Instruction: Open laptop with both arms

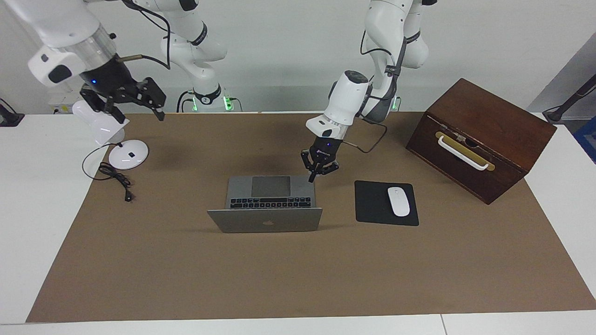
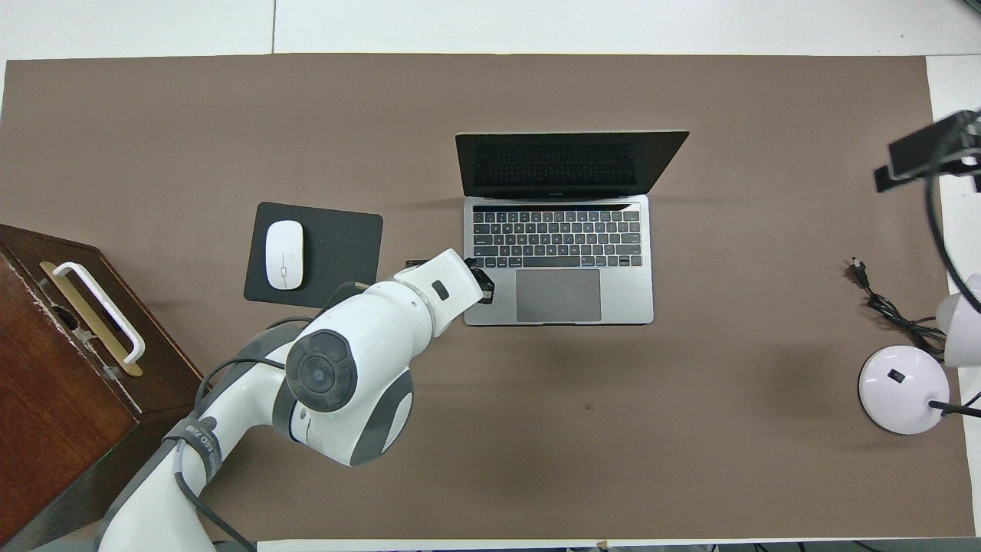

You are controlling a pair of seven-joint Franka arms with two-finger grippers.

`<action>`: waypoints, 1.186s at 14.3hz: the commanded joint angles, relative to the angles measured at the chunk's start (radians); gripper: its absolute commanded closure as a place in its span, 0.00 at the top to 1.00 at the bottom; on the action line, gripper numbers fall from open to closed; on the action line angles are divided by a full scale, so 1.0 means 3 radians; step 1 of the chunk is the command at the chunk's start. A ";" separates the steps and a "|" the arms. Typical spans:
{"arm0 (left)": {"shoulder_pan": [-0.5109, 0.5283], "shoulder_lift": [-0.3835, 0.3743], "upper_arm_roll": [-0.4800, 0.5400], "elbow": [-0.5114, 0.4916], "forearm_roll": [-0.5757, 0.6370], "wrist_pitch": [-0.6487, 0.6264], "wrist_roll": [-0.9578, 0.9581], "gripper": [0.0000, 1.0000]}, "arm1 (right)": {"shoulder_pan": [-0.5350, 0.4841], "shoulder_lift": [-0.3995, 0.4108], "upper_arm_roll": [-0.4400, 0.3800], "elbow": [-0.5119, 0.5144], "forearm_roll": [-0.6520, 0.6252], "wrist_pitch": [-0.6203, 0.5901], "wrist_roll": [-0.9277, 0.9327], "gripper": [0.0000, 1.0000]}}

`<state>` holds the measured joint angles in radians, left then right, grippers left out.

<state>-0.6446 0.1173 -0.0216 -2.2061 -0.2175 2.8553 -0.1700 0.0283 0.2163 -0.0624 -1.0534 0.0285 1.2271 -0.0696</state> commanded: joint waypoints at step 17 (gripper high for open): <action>0.0926 -0.0585 0.0011 0.0941 0.0239 -0.2802 0.0095 0.00 | -0.0355 -0.0767 0.0121 -0.2077 -0.0090 0.1826 -0.0491 1.00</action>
<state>-0.4083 -0.0425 -0.0100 -1.9723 -0.1781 2.1143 -0.1776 -0.0997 0.0223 -0.0321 -1.6352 -0.0198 1.7627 -0.3125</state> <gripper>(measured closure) 0.991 0.000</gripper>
